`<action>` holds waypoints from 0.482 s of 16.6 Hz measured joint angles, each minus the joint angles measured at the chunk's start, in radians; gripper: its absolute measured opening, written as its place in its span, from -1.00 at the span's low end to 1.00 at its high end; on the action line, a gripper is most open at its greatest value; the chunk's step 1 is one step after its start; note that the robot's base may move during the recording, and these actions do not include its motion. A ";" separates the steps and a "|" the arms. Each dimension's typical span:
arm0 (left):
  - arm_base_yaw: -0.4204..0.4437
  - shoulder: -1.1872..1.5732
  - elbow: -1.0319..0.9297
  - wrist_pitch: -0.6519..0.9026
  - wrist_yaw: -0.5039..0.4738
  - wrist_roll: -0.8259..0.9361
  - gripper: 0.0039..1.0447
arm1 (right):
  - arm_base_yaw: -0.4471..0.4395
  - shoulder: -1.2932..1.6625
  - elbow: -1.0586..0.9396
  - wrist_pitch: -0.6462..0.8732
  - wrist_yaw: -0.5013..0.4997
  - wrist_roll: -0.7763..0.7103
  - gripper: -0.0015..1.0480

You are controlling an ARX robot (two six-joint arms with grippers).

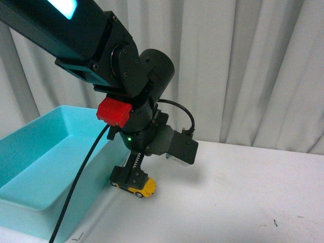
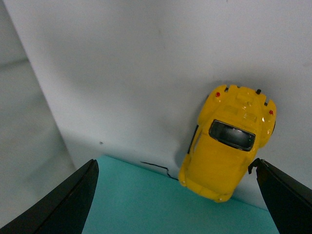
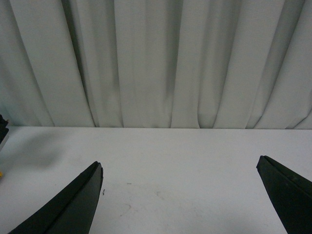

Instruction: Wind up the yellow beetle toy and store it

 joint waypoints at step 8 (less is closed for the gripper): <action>0.037 0.068 0.033 -0.064 -0.026 -0.181 0.88 | 0.000 0.000 0.000 0.000 0.000 0.000 0.87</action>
